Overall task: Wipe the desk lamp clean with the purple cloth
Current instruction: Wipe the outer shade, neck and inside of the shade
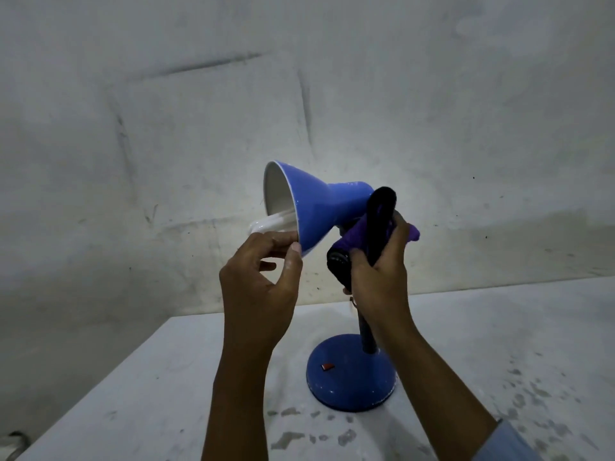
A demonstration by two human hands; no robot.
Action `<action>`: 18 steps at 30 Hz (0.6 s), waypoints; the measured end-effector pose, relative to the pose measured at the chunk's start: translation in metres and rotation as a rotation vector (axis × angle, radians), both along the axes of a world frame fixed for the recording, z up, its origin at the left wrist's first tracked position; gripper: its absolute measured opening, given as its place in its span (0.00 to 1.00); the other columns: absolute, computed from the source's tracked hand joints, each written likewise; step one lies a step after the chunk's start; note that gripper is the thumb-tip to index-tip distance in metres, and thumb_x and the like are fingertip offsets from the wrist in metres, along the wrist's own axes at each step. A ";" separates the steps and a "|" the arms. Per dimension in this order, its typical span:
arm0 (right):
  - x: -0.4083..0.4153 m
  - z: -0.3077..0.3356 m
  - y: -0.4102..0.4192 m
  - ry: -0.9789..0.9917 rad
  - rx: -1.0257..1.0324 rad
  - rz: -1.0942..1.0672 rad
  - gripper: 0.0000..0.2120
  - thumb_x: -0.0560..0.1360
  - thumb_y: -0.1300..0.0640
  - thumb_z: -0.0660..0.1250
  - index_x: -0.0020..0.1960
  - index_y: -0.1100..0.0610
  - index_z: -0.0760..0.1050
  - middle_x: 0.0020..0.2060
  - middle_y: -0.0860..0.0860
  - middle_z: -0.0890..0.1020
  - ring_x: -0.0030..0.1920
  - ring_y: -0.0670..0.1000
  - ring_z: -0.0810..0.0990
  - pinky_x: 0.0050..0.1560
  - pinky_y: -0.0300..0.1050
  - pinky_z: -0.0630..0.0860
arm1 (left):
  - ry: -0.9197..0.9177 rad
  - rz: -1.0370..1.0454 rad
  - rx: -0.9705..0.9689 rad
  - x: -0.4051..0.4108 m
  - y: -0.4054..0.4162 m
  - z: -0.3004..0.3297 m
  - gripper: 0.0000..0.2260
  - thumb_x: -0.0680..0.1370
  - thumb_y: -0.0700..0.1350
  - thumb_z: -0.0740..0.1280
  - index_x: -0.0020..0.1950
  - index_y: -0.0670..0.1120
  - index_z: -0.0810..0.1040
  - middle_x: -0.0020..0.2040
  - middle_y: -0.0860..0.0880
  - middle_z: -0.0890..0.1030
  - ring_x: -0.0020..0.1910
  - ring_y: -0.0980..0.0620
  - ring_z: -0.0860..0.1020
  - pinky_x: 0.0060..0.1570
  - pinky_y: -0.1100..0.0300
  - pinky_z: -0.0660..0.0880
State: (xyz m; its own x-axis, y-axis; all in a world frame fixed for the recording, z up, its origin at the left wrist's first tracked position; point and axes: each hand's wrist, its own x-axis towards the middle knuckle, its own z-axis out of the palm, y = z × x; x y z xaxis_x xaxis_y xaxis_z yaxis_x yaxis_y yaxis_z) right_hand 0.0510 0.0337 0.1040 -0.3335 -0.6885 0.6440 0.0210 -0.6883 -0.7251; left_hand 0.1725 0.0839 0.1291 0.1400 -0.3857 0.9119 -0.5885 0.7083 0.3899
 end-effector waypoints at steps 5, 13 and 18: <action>-0.002 0.006 0.005 -0.056 0.088 0.171 0.29 0.74 0.67 0.64 0.66 0.43 0.59 0.54 0.42 0.73 0.51 0.50 0.79 0.43 0.49 0.83 | -0.024 0.039 0.001 0.001 0.000 0.001 0.07 0.75 0.38 0.67 0.52 0.41 0.79 0.46 0.50 0.81 0.44 0.55 0.79 0.45 0.65 0.76; 0.021 -0.001 0.014 0.172 0.292 0.523 0.29 0.74 0.63 0.65 0.61 0.38 0.54 0.48 0.41 0.73 0.44 0.52 0.82 0.28 0.42 0.79 | -0.030 0.060 -0.005 -0.002 0.000 0.002 0.07 0.75 0.38 0.67 0.52 0.41 0.79 0.46 0.51 0.80 0.45 0.56 0.79 0.47 0.65 0.76; 0.013 0.004 0.012 0.084 0.325 0.508 0.27 0.74 0.63 0.65 0.65 0.44 0.58 0.53 0.51 0.76 0.42 0.54 0.83 0.28 0.40 0.77 | -0.033 0.047 -0.007 -0.001 0.000 0.001 0.07 0.75 0.39 0.67 0.52 0.42 0.79 0.45 0.52 0.80 0.44 0.58 0.78 0.45 0.68 0.75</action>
State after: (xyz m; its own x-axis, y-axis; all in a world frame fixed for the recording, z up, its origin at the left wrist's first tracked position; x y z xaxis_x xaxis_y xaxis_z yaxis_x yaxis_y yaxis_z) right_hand 0.0642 0.0456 0.1078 0.1310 -0.9141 0.3836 0.2225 -0.3500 -0.9099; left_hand 0.1714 0.0842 0.1304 0.1279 -0.3731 0.9189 -0.6338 0.6819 0.3651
